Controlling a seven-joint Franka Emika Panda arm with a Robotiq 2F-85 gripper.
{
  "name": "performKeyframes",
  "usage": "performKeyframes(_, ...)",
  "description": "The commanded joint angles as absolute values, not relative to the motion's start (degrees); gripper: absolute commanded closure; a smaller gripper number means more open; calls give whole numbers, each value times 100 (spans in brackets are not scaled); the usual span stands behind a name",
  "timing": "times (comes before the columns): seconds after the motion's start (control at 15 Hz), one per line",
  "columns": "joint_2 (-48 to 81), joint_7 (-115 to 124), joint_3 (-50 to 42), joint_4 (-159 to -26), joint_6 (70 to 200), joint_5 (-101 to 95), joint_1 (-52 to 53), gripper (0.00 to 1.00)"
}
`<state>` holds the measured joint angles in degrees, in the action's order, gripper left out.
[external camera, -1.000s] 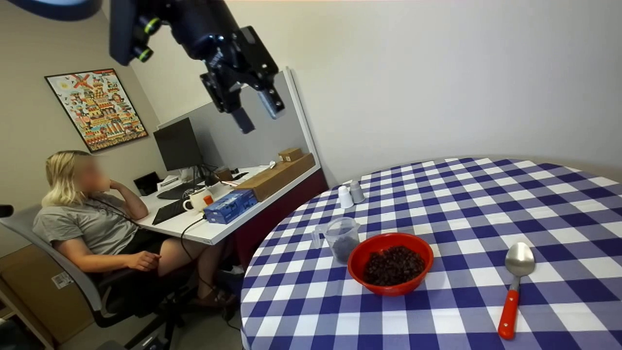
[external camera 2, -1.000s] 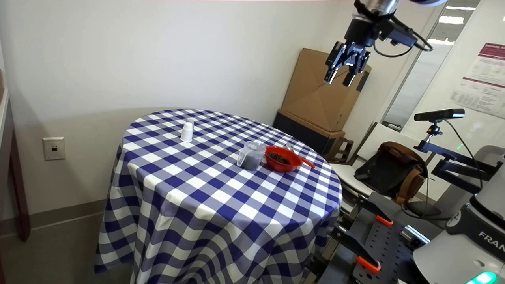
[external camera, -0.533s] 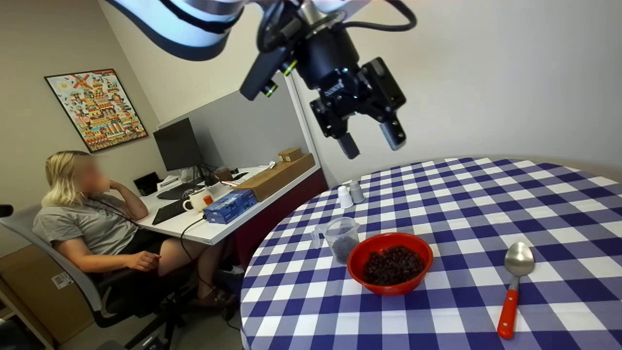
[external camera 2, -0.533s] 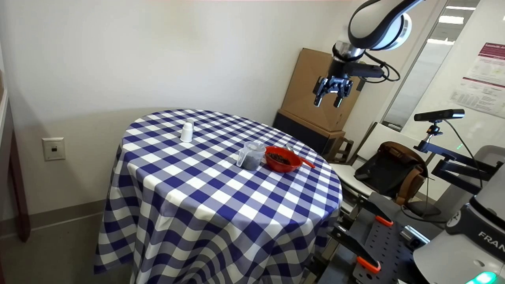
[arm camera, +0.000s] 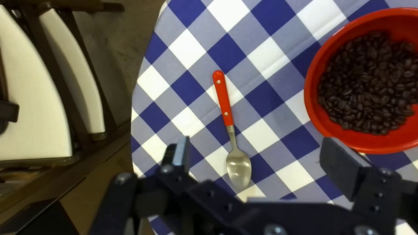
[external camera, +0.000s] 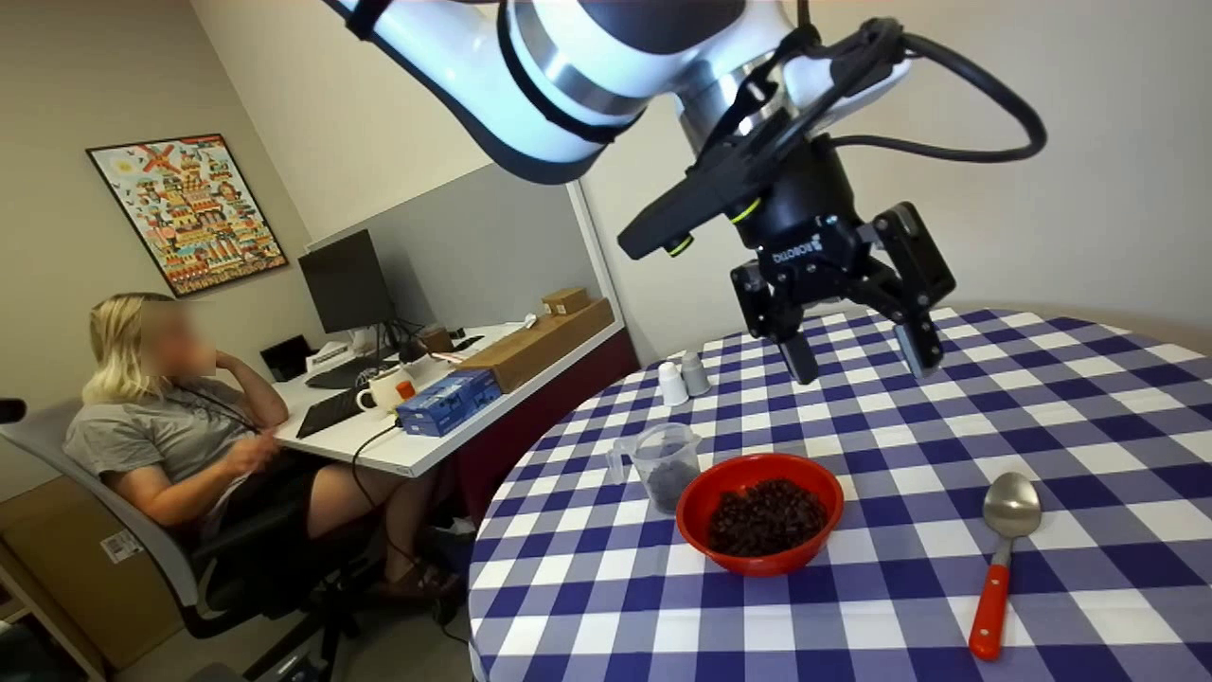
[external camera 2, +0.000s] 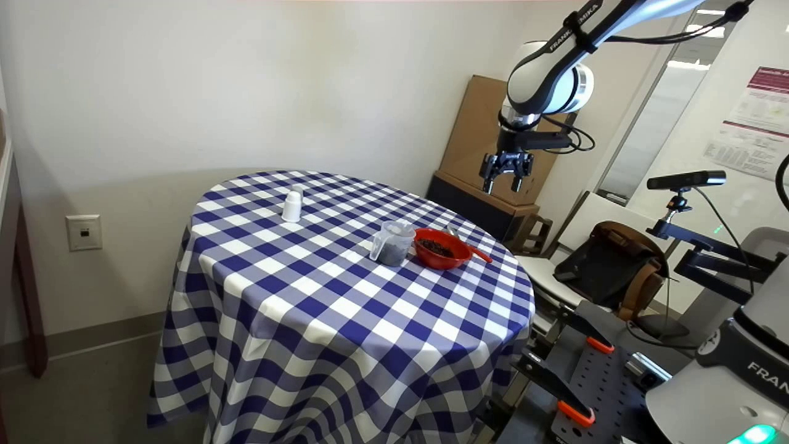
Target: Use the spoon to transfer one scoop of contents from the orange bowl to the clear jar
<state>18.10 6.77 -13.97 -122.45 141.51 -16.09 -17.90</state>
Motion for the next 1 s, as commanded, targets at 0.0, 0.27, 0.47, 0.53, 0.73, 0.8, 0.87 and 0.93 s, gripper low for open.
performKeyframes(0.0,2361,170,-1569,-11670,13843,-1271,-1898,0)
performKeyframes(0.27,2729,-252,-1597,-11345,13601,-765,-2221,0)
performKeyframes(0.47,2961,-533,-1576,-11131,13533,-517,-2442,0)
performKeyframes(0.53,3037,-634,-1553,-11069,13534,-457,-2506,0)
performKeyframes(0.73,3254,-930,-1417,-10894,13553,-214,-2659,0)
performKeyframes(0.8,3333,-1013,-1362,-10830,13558,-127,-2692,0)
performKeyframes(0.87,3430,-1078,-1299,-10769,13584,-48,-2706,0)
performKeyframes(0.93,3529,-1132,-1238,-10701,13607,11,-2706,0)
